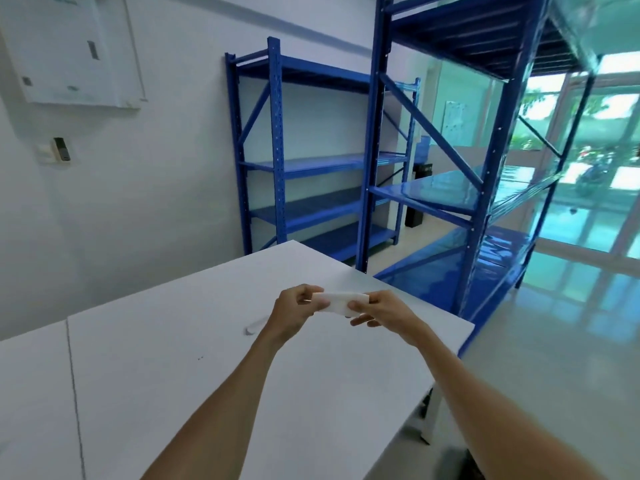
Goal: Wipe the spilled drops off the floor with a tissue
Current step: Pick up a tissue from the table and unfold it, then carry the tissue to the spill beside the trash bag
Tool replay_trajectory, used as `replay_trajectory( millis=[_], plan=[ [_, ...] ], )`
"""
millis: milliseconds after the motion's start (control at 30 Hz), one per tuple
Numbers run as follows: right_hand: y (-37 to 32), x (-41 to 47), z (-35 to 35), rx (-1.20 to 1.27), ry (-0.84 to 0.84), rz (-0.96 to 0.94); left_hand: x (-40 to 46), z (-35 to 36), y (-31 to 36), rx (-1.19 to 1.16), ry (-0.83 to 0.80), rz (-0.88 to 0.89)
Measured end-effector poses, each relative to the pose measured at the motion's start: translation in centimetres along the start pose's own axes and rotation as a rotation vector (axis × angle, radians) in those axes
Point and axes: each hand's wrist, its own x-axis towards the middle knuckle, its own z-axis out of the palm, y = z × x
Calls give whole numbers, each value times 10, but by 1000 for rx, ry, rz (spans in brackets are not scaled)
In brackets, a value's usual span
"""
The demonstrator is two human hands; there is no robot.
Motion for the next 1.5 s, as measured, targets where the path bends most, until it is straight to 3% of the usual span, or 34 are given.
replay_trajectory(
  millis=[533,867,1167,1500],
  plan=[
    [60,-178,-150,102,449,208,-20,216,92,-133,-414,147],
    [89,-344,-283,55,696,253,-69,401,190,-225,-688,250],
    [94,-440,-359,33,821,271,-112,498,248,-202,-714,374],
    [103,-441,-393,48,805,246,-103,527,266,-280,-720,377]
  ],
)
